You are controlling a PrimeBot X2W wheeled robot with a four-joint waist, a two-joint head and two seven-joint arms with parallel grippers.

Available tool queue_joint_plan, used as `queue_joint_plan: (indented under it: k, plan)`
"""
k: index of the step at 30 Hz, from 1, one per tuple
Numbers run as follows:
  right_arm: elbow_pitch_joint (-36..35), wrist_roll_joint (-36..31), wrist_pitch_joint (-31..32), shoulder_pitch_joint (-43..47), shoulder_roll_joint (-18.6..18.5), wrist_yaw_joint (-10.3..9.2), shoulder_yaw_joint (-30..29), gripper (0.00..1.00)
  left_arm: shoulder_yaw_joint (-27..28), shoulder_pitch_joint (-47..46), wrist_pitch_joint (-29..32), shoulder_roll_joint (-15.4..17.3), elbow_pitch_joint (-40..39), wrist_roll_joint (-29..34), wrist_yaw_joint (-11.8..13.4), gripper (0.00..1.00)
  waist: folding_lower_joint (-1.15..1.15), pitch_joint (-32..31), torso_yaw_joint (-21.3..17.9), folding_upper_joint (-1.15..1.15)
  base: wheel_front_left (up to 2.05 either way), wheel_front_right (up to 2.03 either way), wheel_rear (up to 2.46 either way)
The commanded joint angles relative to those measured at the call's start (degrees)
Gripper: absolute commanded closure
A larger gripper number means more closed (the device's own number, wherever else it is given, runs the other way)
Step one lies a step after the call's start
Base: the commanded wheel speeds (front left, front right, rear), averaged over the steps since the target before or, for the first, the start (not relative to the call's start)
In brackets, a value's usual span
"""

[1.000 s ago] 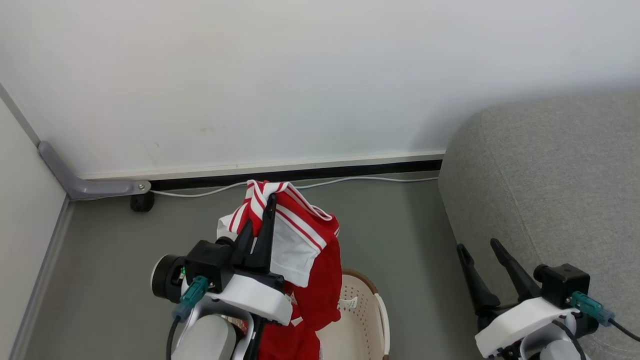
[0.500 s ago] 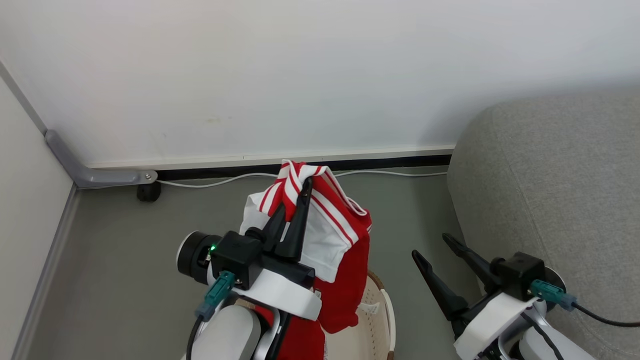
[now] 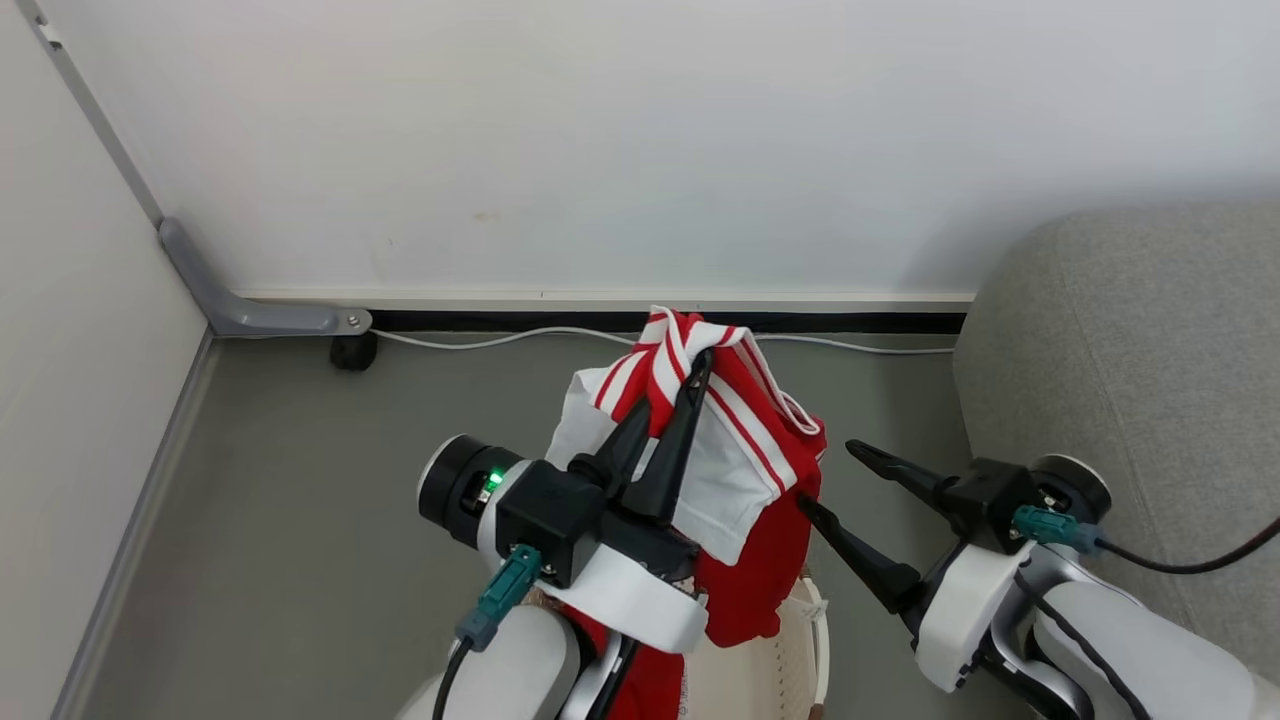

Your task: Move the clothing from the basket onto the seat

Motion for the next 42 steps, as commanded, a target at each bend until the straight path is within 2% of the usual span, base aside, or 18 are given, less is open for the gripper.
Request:
queue_joint_plan:
  k: [1,7,12,13,16,17,18,19,24,32,33,34,35,37,42]
  plan:
    - [-0.29,0.32,-0.35,-1.46,-0.91,0.18,0.22,0.00,1.25,-3.55,-0.35,0.19,-1.92,-0.49,0.51,1.00,0.00,0.08,0.76,0.00,0.00,0.00,0.00]
    - [2.17,0.82,-0.35,-4.07,-0.84,0.18,2.87,0.00,-2.18,-5.26,-0.35,0.19,-2.19,-1.82,0.79,1.00,0.00,0.20,2.90,0.00,0.00,0.00,0.00]
    - [4.04,3.52,-0.35,-5.81,-0.22,0.18,8.02,0.00,-4.17,-5.99,-0.35,0.19,-2.16,-2.76,1.24,1.00,0.00,0.53,3.93,0.00,0.00,0.00,0.00]
    - [4.35,4.39,-0.35,-6.13,-0.03,0.18,8.83,0.05,-4.48,-6.04,-0.35,0.19,-2.04,-2.94,1.33,1.00,0.00,0.64,4.08,0.00,0.00,0.00,0.00]
    - [4.96,6.41,-0.35,-6.93,0.38,0.18,10.69,0.50,-5.26,-6.32,-0.35,0.19,-1.93,-3.44,1.63,1.00,0.00,1.00,4.47,0.00,0.00,0.00,0.00]
    - [4.99,6.92,-0.35,-7.08,0.45,0.18,11.06,0.56,-5.48,-6.41,-0.35,0.19,-1.93,-3.59,1.75,1.00,0.00,1.12,4.55,0.00,0.00,0.00,0.00]
    - [5.00,7.25,-0.35,-7.25,0.47,0.18,11.29,0.73,-5.66,-6.50,-0.35,0.19,-1.93,-3.69,1.88,1.00,0.00,1.26,4.61,0.00,0.00,0.00,0.00]
    - [4.91,7.49,-0.35,-7.37,0.47,0.18,11.44,1.00,-5.81,-6.58,-0.35,0.19,-1.91,-3.78,2.00,1.00,0.00,1.40,4.64,0.00,0.00,0.00,0.00]
    - [4.23,7.86,-0.35,-7.22,0.24,0.18,9.89,1.00,-5.88,-6.58,-0.35,0.19,-1.24,-4.04,2.42,1.00,0.00,1.77,4.42,0.00,0.00,0.00,0.00]
    - [2.66,6.35,-0.35,-4.19,-0.03,0.18,3.62,1.00,-5.20,-5.41,-0.35,0.19,0.43,-4.25,2.33,1.00,0.00,1.54,3.05,0.00,0.00,0.00,0.00]
    - [2.41,6.22,-0.35,-3.71,-0.02,0.18,2.45,1.00,-5.00,-5.19,-0.35,0.19,0.72,-4.43,2.17,0.94,0.00,1.48,2.88,0.00,0.00,0.00,0.00]
    - [2.13,6.00,-0.35,-3.27,0.00,0.18,1.35,1.00,-4.85,-4.92,-0.35,0.19,1.19,-4.63,1.90,0.54,0.00,1.43,2.71,0.00,0.00,0.00,0.00]
    - [1.83,5.74,-0.35,-2.79,0.02,0.18,0.20,1.00,-4.72,-4.69,-0.35,0.19,1.78,-4.72,1.58,0.00,0.00,1.39,2.55,0.00,0.00,0.00,0.00]
    - [1.32,5.10,-0.35,-1.90,0.04,0.18,-1.98,1.00,-4.36,-4.23,-0.35,0.19,2.94,-4.81,0.83,0.00,0.00,1.30,2.19,0.00,0.00,0.00,0.00]
    - [0.35,2.87,-0.35,0.15,0.45,0.18,-9.21,1.00,-4.21,-2.92,-0.35,0.19,6.45,-4.99,-3.18,0.00,0.00,1.23,1.09,0.00,0.00,0.00,0.00]
